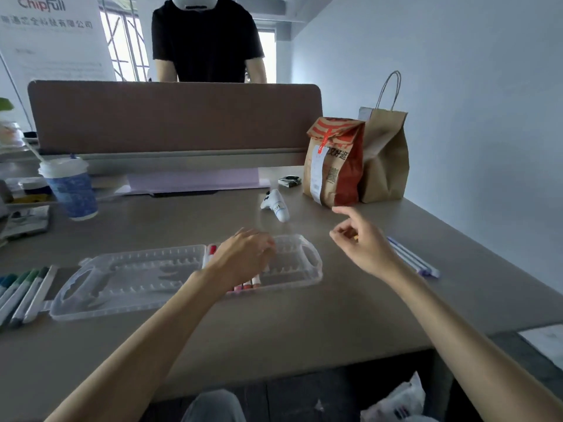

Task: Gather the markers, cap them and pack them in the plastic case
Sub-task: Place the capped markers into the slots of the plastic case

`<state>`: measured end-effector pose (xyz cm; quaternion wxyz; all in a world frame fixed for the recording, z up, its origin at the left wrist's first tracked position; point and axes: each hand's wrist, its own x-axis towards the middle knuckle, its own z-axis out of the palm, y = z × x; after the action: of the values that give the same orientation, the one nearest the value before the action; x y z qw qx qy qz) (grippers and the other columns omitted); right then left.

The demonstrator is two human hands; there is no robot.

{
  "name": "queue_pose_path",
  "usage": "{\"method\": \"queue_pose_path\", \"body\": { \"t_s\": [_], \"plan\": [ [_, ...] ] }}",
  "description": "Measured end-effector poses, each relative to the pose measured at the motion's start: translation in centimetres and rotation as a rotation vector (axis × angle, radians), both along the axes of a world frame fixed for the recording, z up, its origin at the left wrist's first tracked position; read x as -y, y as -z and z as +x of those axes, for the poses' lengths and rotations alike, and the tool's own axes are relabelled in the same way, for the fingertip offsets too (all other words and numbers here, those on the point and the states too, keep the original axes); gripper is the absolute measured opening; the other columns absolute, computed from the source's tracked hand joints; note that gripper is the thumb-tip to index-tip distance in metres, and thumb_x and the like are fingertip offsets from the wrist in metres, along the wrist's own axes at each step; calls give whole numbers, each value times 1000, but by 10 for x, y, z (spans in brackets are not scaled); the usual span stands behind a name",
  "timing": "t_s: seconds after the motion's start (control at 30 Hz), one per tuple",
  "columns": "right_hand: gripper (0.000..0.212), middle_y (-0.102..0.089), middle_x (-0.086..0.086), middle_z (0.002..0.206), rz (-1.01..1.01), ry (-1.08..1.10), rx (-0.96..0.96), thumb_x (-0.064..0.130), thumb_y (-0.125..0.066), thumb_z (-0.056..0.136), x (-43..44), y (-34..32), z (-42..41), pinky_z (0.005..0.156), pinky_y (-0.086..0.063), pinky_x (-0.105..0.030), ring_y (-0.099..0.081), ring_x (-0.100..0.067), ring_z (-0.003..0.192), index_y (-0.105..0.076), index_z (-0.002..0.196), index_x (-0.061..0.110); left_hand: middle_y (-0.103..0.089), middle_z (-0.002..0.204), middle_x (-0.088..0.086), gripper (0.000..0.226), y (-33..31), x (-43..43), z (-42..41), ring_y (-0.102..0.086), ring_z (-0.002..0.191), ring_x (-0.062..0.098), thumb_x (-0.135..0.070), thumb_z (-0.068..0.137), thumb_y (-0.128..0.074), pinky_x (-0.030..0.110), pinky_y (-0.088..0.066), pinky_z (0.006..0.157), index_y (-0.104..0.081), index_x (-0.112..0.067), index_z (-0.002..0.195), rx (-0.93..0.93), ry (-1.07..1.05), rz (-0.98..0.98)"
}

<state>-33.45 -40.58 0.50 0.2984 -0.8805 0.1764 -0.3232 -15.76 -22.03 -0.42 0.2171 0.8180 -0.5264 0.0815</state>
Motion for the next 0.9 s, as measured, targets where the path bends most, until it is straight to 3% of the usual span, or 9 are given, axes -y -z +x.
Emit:
{"method": "queue_pose_path", "body": {
  "t_s": [0.1, 0.2, 0.3, 0.4, 0.57, 0.63, 0.7, 0.73, 0.9],
  "plan": [
    [40, -66, 8, 88, -64, 135, 21, 13, -63, 91, 26, 13, -38, 81, -49, -32, -61, -12, 78, -55, 131, 18, -67, 103, -1, 22, -4, 41, -38, -58, 100, 20, -31, 95, -50, 31, -45, 83, -68, -19, 96, -25, 92, -20],
    [35, -66, -3, 94, -128, 251, 66, 8, -59, 91, 45, 23, -71, 76, -43, -24, -63, -24, 86, -60, 126, 8, -66, 102, 8, 24, -9, 89, -80, -57, 102, 25, -27, 96, -50, 33, -42, 84, -65, -9, 98, -58, 196, 23],
    [45, -66, -8, 106, -158, 306, 37, 38, -41, 91, 50, 32, -89, 75, -43, -23, -64, -25, 92, -64, 120, 14, -66, 107, 15, 32, -12, 131, -113, -59, 103, 32, -34, 98, -44, 35, -42, 83, -62, -8, 100, -152, 176, 165],
    [50, -65, -6, 101, -203, 306, 24, 50, -35, 89, 48, 34, -89, 77, -45, -29, -61, -21, 93, -67, 113, 20, -66, 109, 15, 49, -9, 161, -120, -60, 103, 32, -53, 94, -46, 34, -41, 78, -64, -8, 99, -233, 78, 223],
    [56, -64, -6, 104, -229, 283, -78, 58, -36, 86, 46, 29, -91, 82, -44, -34, -56, -22, 99, -64, 115, 19, -66, 120, -5, 76, 12, 193, -90, -61, 110, 21, -76, 59, -38, 38, -48, 95, -65, -33, 115, -324, 19, 279],
    [56, -65, -7, 100, -255, 307, -65, 56, -33, 89, 48, 30, -93, 80, -46, -37, -57, -26, 97, -65, 112, 16, -68, 114, 0, 63, 14, 197, -85, -63, 106, 23, -70, 60, -41, 38, -50, 92, -68, -26, 95, -333, -9, 302],
    [54, -65, -9, 95, -312, 314, -44, 51, -32, 91, 50, 34, -92, 75, -49, -40, -59, -30, 91, -66, 106, 13, -69, 101, 11, 41, 2, 190, -94, -64, 97, 30, -58, 62, -42, 36, -50, 82, -57, -20, 68, -328, -49, 305],
    [52, -66, -9, 94, -319, 313, -33, 50, -33, 91, 50, 34, -92, 74, -49, -40, -60, -30, 90, -66, 107, 12, -68, 99, 11, 38, -1, 189, -98, -64, 95, 31, -54, 62, -41, 36, -49, 80, -55, -19, 67, -326, -51, 291],
    [35, -65, -1, 100, -292, 308, 3, 37, -43, 89, 51, 33, -94, 76, -46, -35, -57, -20, 92, -61, 114, 19, -66, 98, 2, 42, -7, 188, -101, -62, 90, 24, -48, 66, -54, 32, -51, 80, -66, -22, 97, -222, -100, 364]
  ]
}}
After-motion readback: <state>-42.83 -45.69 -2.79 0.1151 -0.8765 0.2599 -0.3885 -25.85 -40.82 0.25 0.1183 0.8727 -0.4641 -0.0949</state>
